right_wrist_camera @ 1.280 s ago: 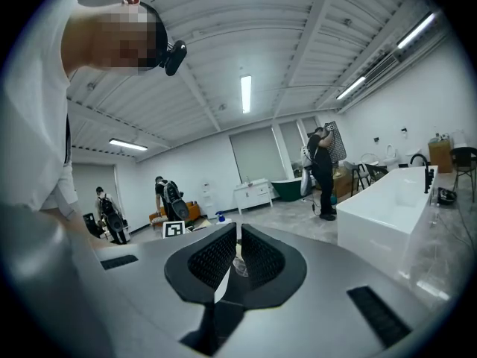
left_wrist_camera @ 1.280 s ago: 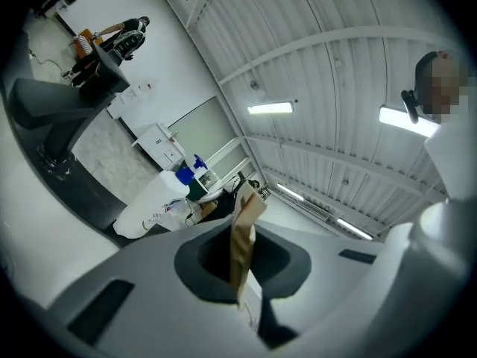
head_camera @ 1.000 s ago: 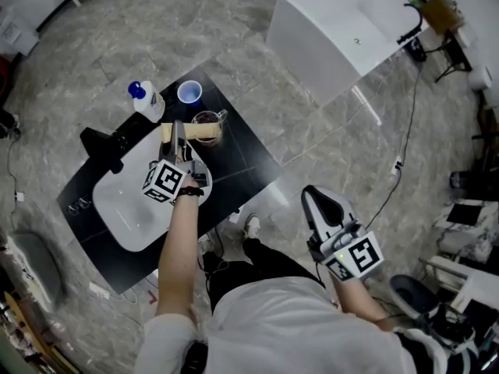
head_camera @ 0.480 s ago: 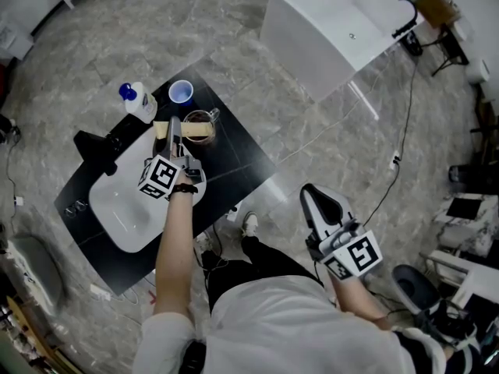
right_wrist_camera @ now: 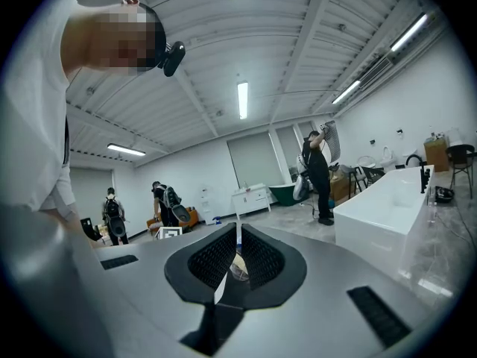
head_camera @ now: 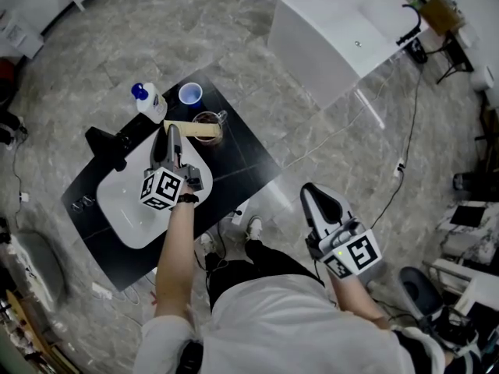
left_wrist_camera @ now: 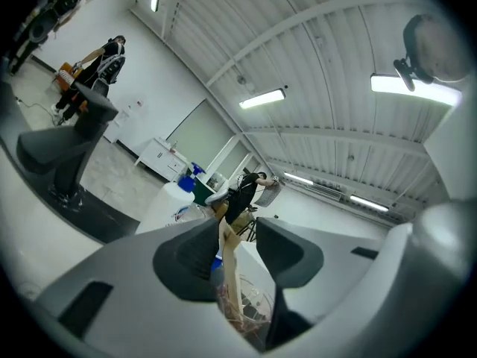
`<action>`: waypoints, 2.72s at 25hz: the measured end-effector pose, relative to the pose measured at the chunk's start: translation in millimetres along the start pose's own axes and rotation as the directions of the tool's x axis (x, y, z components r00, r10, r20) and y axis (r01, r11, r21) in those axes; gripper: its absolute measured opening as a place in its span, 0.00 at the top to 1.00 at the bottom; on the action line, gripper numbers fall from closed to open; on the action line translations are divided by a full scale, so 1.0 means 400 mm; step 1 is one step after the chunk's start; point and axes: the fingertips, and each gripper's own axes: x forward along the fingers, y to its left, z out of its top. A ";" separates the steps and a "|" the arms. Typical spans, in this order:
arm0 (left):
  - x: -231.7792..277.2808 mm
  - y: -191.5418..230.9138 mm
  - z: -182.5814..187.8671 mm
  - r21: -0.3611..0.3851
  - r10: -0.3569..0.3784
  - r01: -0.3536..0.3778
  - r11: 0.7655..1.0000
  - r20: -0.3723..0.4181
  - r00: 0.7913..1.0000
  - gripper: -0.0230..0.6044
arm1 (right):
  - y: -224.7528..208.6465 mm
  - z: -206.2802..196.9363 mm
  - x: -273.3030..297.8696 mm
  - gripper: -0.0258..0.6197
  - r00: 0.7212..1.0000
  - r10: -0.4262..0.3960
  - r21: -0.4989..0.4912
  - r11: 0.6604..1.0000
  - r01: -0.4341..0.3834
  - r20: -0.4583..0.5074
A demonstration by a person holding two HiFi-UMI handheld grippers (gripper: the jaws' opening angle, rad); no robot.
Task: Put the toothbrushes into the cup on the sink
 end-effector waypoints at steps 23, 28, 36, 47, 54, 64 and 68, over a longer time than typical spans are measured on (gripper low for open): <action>-0.275 -0.126 0.161 0.145 -0.033 0.028 0.989 0.032 0.999 0.96 | 0.040 0.057 -0.030 0.89 0.995 0.057 0.003 0.998 -0.057 0.081; -0.338 -0.148 0.194 0.199 -0.044 0.040 0.979 0.017 0.999 0.96 | 0.065 0.085 -0.007 0.89 0.993 0.063 -0.023 0.998 -0.061 0.102; -0.504 -0.185 0.282 0.365 -0.066 0.060 0.929 0.004 0.998 0.96 | 0.165 0.095 0.038 0.89 0.990 0.090 -0.049 0.995 -0.085 0.112; -0.732 -0.158 0.416 0.513 0.007 -0.039 0.858 0.065 0.998 0.96 | 0.302 0.099 0.084 0.89 0.983 0.149 -0.124 0.983 -0.135 0.111; -0.798 -0.150 0.468 0.529 0.035 -0.098 0.843 0.129 0.991 0.96 | 0.297 0.123 0.065 0.89 0.986 0.108 -0.164 0.983 -0.086 0.127; -0.811 -0.162 0.449 0.537 0.004 -0.053 0.842 0.092 0.996 0.96 | 0.295 0.118 0.044 0.89 0.987 0.071 -0.166 0.985 -0.047 0.144; -0.802 -0.174 0.442 0.537 -0.015 -0.032 0.843 0.082 0.996 0.96 | 0.288 0.116 0.029 0.89 0.988 0.057 -0.162 0.986 -0.033 0.147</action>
